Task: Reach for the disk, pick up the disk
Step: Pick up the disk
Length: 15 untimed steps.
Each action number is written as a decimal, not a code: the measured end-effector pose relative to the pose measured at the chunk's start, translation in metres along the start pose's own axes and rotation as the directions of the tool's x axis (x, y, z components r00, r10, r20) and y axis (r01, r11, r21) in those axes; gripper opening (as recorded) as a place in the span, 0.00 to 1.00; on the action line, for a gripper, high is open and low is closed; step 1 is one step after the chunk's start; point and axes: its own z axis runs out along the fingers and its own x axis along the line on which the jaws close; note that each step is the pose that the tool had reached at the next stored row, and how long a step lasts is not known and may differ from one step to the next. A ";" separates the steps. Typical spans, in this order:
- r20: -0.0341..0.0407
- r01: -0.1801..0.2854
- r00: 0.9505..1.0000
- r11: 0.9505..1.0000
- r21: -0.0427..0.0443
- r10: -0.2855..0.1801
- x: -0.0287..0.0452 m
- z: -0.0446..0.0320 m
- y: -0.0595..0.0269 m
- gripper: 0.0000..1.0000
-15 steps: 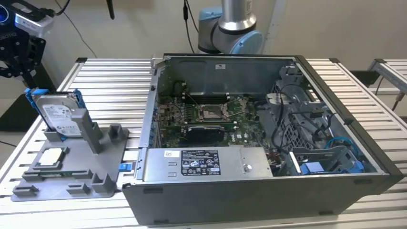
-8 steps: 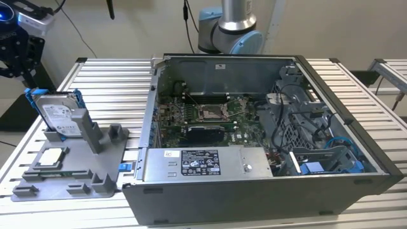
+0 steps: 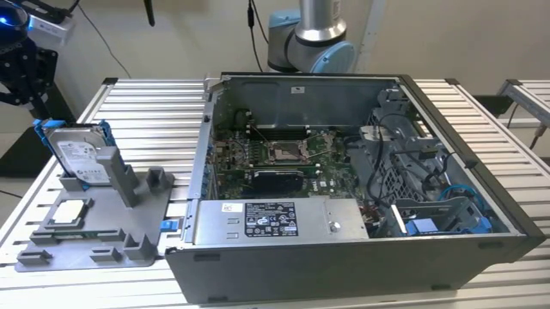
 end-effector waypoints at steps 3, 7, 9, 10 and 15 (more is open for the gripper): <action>-0.002 0.053 0.999 0.999 0.001 -0.053 -0.0001 0.0001 0.0001 0.00; -0.004 0.121 0.993 0.993 0.001 -0.121 -0.0002 0.0003 0.0001 0.00; -0.005 0.156 0.988 0.988 0.002 -0.156 -0.0002 0.0008 0.0000 0.00; -0.005 0.172 0.985 0.985 0.002 -0.172 -0.0003 0.0010 0.0001 0.00; -0.007 0.213 0.977 0.977 0.002 -0.213 -0.0041 0.0018 0.0015 0.00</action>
